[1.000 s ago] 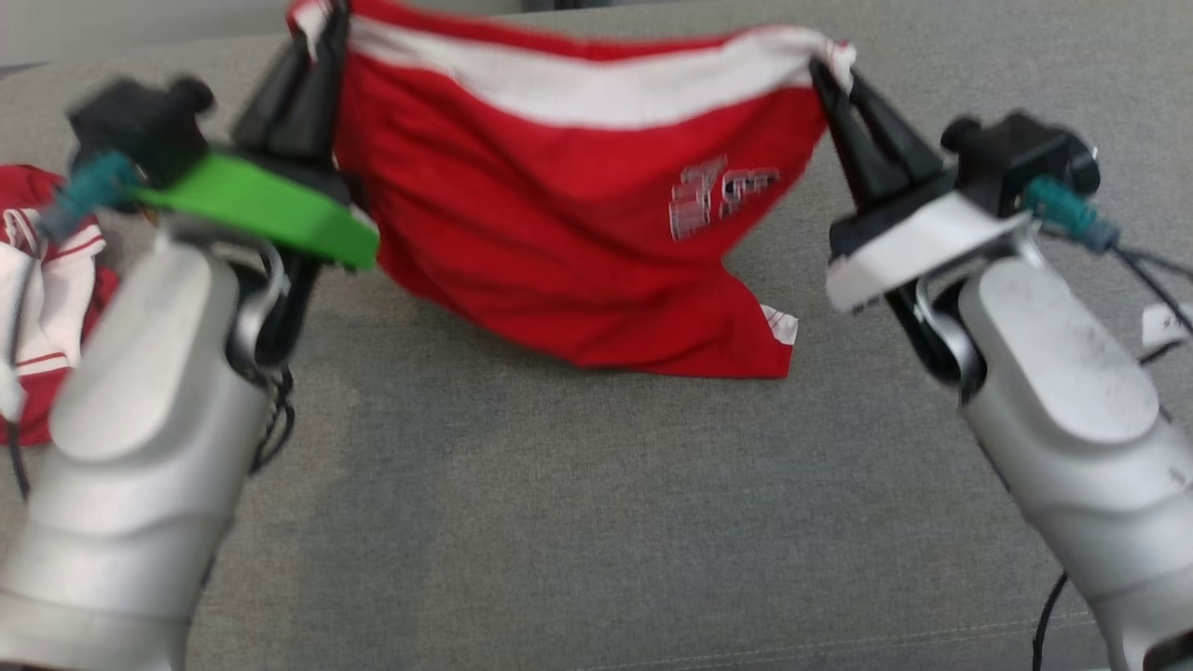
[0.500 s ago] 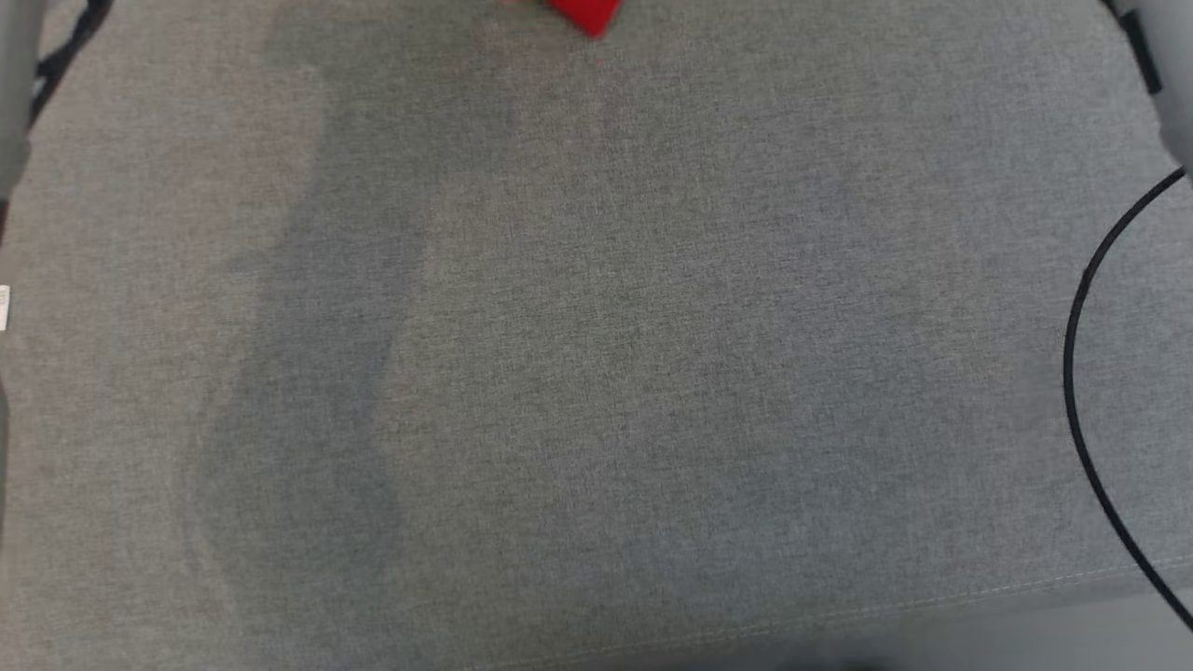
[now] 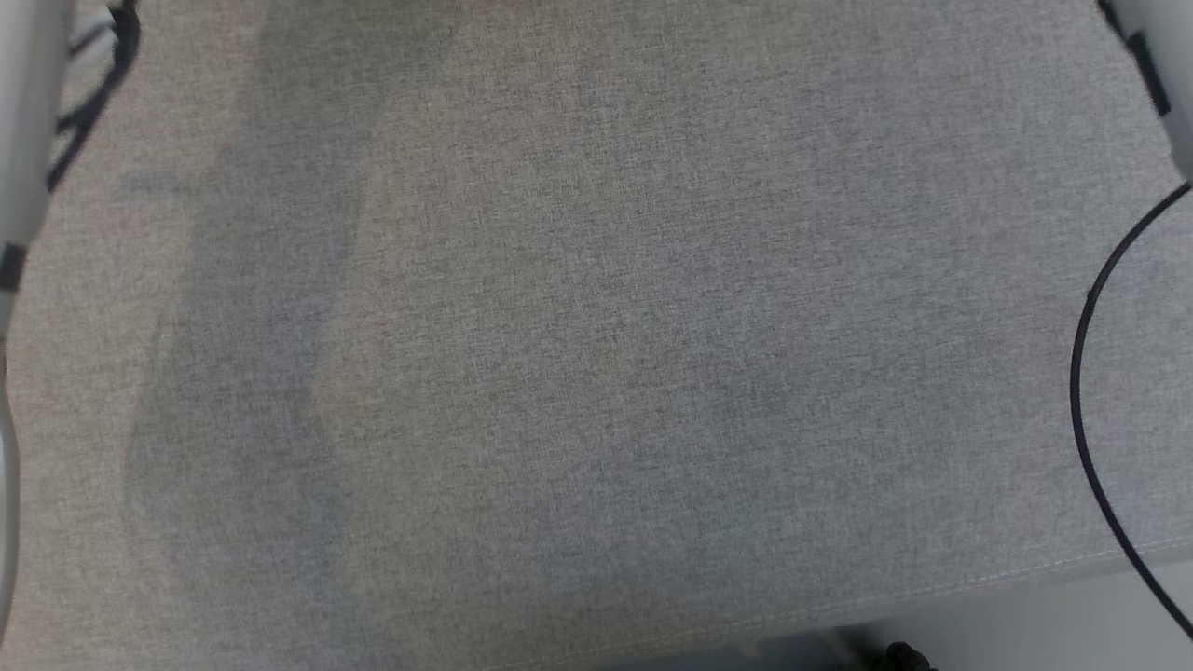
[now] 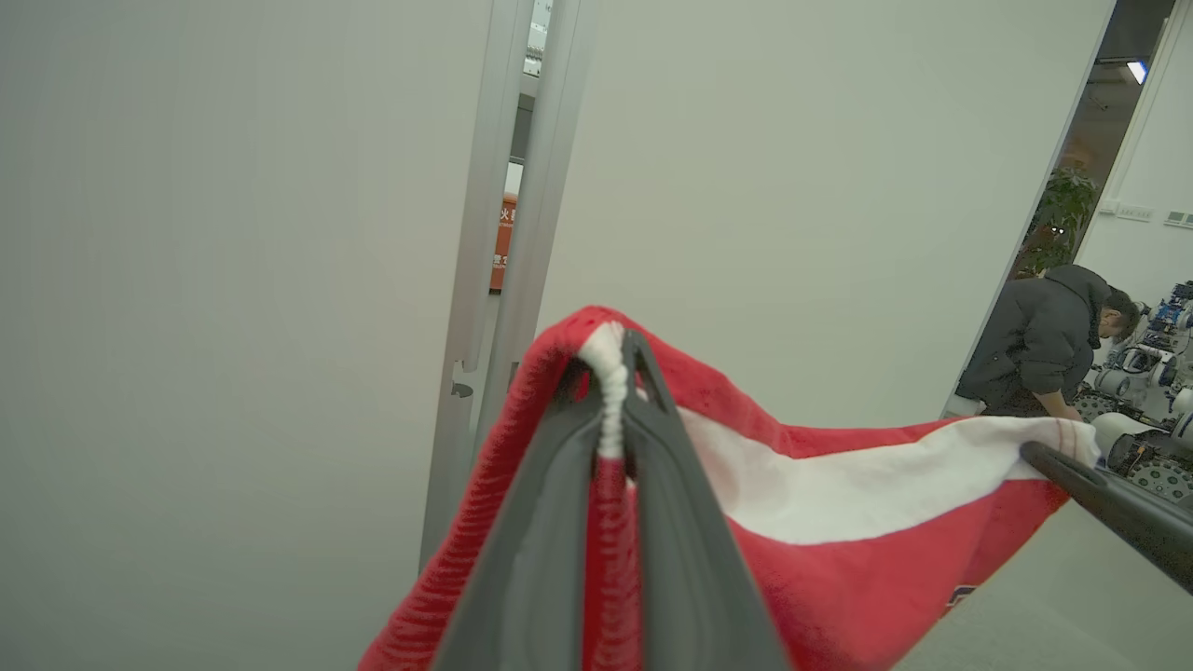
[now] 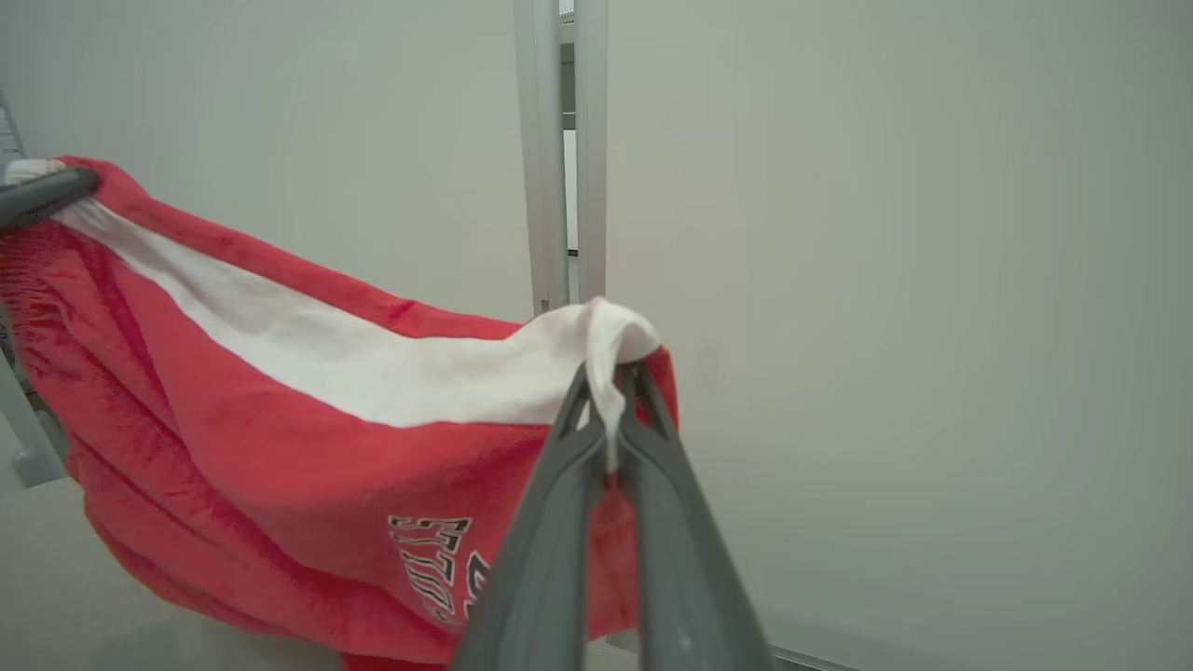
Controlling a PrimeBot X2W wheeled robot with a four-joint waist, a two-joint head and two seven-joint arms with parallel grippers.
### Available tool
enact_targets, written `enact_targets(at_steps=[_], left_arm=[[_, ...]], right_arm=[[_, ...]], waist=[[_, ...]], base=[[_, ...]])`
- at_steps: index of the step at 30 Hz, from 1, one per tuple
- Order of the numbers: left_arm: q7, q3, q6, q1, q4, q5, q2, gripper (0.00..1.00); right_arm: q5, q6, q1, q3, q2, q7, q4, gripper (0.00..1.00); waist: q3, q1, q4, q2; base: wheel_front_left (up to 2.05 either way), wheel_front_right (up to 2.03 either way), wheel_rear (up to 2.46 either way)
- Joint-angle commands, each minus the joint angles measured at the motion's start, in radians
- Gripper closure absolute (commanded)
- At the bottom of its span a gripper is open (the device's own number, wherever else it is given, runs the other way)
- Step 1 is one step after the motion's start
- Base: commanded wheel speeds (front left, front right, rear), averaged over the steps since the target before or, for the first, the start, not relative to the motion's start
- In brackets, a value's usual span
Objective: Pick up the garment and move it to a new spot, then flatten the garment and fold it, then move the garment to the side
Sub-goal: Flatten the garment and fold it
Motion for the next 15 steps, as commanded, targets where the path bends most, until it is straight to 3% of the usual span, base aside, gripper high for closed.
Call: enact_targets(at_steps=[1,6,15], left_arm=[[-0.008,0.000,-0.003,0.062,-0.020,-0.005,0.025,1.00],[-0.007,0.075,-0.003,0.340,-0.128,0.038,0.031,1.00],[-0.007,0.242,-0.002,0.877,-0.336,0.208,-0.063,1.00]], right_arm=[[0.000,0.000,0.053,-0.026,-0.015,-0.006,-0.032,1.00],[-0.021,0.000,0.309,-0.078,-0.032,-0.006,-0.154,1.00],[-0.061,0.000,0.798,-0.184,-0.072,-0.006,-0.375,1.00]], waist=[[-0.023,-0.0002,-0.005,0.0000],[-0.079,-0.0002,-0.011,0.0000],[-0.193,-0.0002,0.012,0.0000]], base=[[0.00,0.00,0.00],[0.00,0.00,0.00],[0.00,0.00,0.00]])
